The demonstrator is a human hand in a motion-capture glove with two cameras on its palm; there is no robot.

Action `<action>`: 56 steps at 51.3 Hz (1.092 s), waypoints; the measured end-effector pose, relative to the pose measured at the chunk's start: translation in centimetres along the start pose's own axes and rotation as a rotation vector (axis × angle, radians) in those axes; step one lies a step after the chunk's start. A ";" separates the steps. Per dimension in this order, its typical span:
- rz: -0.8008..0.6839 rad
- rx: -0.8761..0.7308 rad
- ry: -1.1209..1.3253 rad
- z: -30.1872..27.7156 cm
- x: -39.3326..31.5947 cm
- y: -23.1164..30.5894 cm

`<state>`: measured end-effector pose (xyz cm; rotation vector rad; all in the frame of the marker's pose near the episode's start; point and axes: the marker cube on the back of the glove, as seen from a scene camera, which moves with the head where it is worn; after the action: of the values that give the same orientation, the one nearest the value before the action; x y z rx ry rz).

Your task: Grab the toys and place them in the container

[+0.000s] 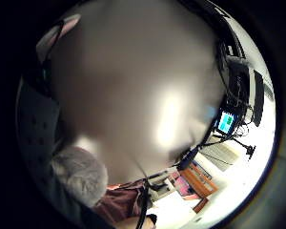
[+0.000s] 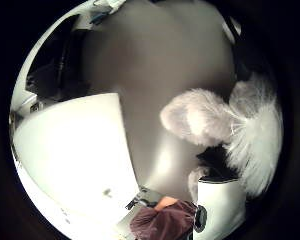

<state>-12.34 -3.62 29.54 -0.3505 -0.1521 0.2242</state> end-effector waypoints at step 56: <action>-0.527 0.466 0.017 -30.3 -21.9 18.4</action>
<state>-31.32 -1.86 -7.56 0.1570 -0.1653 -0.2644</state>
